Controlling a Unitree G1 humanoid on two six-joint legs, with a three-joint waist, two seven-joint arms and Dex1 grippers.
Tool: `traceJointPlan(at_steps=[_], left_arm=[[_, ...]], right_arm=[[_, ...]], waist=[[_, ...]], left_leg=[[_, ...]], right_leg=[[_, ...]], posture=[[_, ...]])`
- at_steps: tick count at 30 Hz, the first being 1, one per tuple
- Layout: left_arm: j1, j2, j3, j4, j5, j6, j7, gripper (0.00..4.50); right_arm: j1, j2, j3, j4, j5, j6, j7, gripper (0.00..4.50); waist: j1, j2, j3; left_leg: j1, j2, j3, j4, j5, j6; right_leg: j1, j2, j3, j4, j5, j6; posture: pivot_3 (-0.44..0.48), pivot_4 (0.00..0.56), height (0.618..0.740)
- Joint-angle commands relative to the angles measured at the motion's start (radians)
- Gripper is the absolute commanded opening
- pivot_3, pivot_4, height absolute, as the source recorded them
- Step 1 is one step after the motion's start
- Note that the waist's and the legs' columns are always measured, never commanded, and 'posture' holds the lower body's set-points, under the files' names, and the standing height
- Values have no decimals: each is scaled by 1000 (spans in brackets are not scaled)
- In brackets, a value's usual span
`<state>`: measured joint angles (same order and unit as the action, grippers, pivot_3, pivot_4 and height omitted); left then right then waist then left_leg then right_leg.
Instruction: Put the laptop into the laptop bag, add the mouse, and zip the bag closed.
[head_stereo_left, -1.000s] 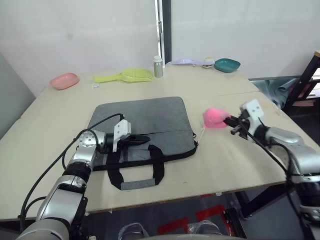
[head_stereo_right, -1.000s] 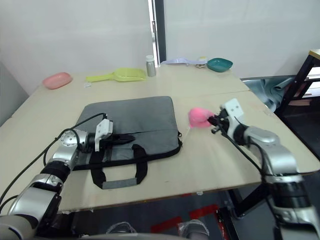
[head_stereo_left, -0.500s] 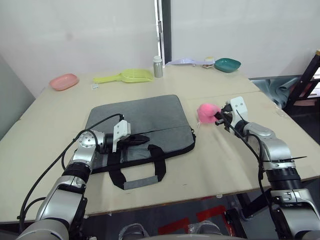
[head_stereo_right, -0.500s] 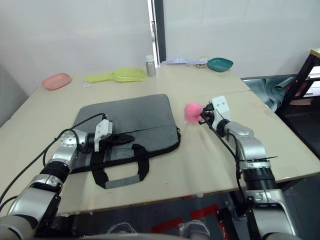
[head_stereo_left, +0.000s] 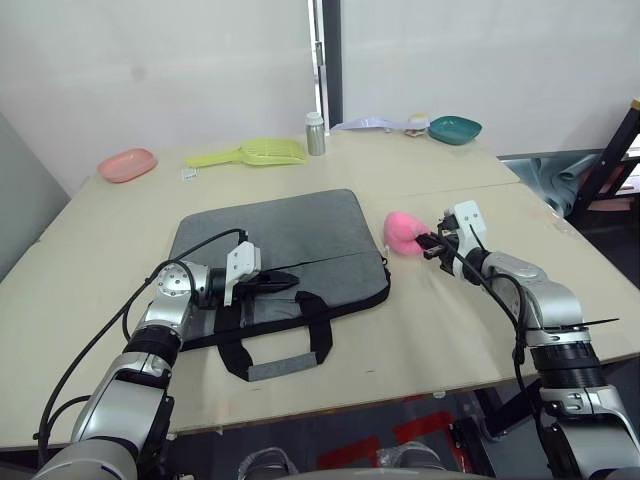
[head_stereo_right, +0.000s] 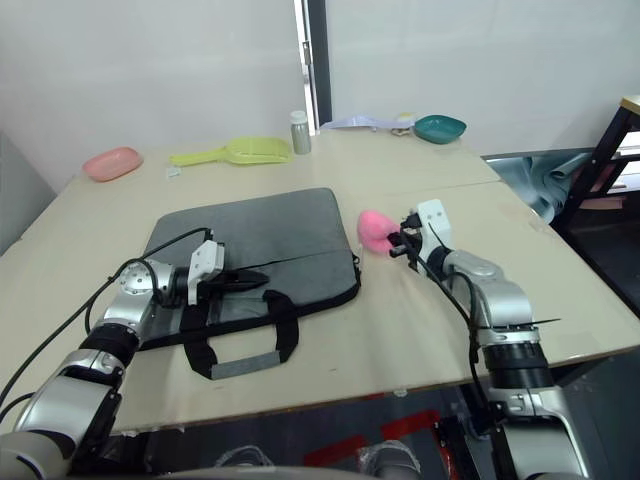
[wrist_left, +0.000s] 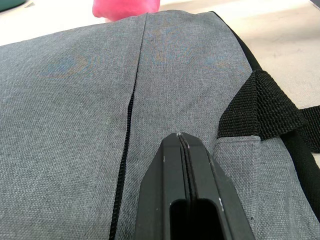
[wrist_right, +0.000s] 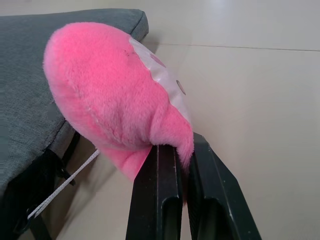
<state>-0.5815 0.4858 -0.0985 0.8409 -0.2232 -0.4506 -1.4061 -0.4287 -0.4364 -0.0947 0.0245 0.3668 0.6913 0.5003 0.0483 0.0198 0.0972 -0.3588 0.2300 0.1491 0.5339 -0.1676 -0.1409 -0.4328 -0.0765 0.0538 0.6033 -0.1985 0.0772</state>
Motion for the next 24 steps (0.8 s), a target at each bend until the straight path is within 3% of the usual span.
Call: traceJointPlan(at_steps=[1,11,18,20,24], left_arm=[[83,15,-55,107,95,45,-3,0],[90,14,-48,95,85,49,-1,0],[137,85,57,-135,-23,163,20,0],[169,122,92,-222,-56,214,33,0],[249,198,198,-400,-162,378,83,1231]], right_arm=[[6,-21,-59,-63,24,-2,-3,979],[46,-115,-132,-161,63,3,43,4473],[147,-323,-99,-220,103,-112,385,4473],[164,-370,-100,-199,91,-178,463,4473],[177,-415,-130,-103,83,-287,559,4500]], waist=[[0,0,0],[0,0,0],[-9,-2,4],[-15,-2,4],[-21,-7,9]], left_leg=[[0,0,0,0,0,0],[1,0,0,0,0,0],[-1,1,0,0,0,0],[-4,1,-1,1,0,0],[-9,4,-3,7,0,0]], right_leg=[[0,0,0,0,0,0],[0,1,1,0,0,1],[-1,2,1,-2,0,1],[-4,4,3,-3,2,-5],[-7,9,4,-3,2,-13]], posture=[[0,150,740],[0,150,740],[0,150,740],[0,150,740],[0,150,740]])
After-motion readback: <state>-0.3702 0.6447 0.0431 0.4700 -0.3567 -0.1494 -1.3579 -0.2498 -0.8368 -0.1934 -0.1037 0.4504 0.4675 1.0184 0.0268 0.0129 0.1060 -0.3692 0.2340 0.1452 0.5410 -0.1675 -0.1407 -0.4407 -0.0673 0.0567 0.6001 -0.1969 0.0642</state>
